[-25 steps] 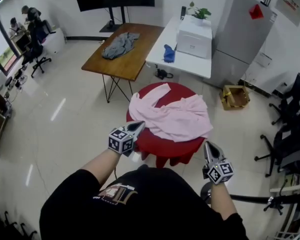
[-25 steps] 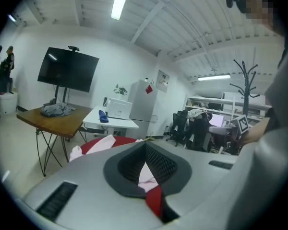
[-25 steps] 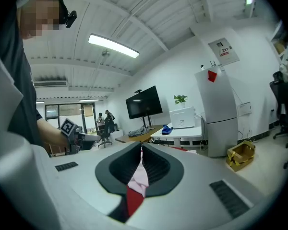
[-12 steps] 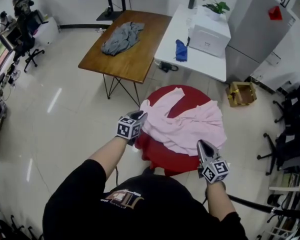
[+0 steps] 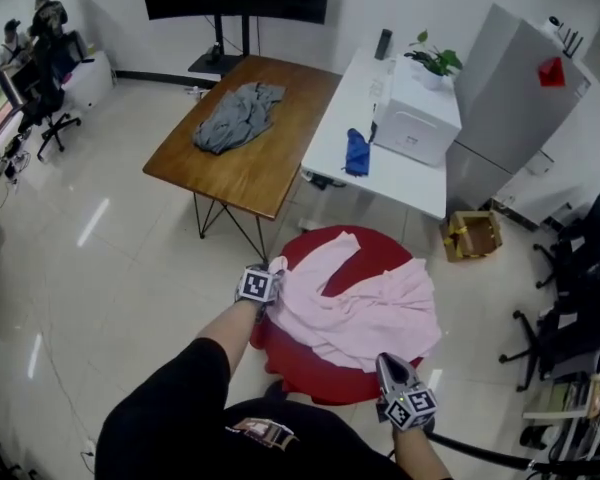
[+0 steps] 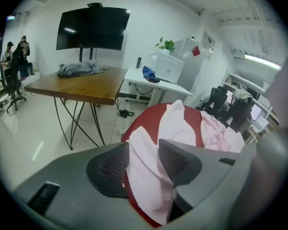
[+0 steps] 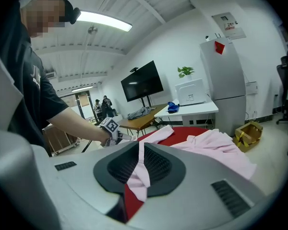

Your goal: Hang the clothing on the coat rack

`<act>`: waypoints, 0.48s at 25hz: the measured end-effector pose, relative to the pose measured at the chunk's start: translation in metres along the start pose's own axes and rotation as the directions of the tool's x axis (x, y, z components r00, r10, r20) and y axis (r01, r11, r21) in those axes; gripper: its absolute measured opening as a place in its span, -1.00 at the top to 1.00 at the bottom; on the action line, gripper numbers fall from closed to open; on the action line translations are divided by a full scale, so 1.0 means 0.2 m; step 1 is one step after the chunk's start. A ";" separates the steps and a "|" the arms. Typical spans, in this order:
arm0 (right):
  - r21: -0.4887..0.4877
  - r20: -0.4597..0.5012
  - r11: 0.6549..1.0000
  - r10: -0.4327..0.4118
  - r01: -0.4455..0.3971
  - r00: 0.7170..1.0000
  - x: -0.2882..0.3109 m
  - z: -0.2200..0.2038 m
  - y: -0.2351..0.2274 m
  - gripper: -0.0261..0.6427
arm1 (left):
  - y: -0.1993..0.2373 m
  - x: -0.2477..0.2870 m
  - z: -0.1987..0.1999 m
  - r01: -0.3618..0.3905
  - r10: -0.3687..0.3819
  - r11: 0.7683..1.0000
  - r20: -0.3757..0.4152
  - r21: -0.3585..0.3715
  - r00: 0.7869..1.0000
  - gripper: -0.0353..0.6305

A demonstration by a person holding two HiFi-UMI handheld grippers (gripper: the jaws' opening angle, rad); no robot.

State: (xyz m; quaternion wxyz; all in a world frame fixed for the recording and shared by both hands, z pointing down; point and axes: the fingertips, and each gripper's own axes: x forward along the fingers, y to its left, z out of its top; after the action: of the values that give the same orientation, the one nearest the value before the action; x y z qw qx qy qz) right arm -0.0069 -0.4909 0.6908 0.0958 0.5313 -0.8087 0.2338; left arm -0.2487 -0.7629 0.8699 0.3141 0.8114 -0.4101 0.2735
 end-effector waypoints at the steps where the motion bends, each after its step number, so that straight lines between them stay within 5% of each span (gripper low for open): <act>1: 0.004 -0.008 1.000 -0.007 0.007 1.000 -0.02 -0.03 -0.02 0.81 | 0.01 0.03 -0.02 -0.005 0.005 1.000 -0.010 -0.021 1.000 0.35; 8: 0.012 -0.022 1.000 -0.025 0.025 0.999 -0.14 -0.12 -0.10 0.80 | 0.05 0.14 -0.03 -0.037 0.035 0.994 -0.024 -0.105 0.999 0.38; 10: 0.005 -0.023 1.000 -0.028 0.028 0.999 -0.18 -0.12 -0.11 0.81 | 0.01 0.12 -0.04 -0.026 0.023 0.996 -0.034 -0.087 0.999 0.75; 12: 0.000 -0.016 1.000 -0.031 0.031 0.999 -0.21 -0.11 -0.12 0.80 | -0.03 0.09 -0.02 0.010 -0.011 0.997 -0.012 -0.075 1.000 0.84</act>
State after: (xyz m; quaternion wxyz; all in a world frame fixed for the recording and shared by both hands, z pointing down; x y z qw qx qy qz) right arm 0.0313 -0.4541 0.6995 0.1056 0.5421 -0.7994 0.2367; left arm -0.2349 -0.7668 0.8838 0.3483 0.7994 -0.4141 0.2611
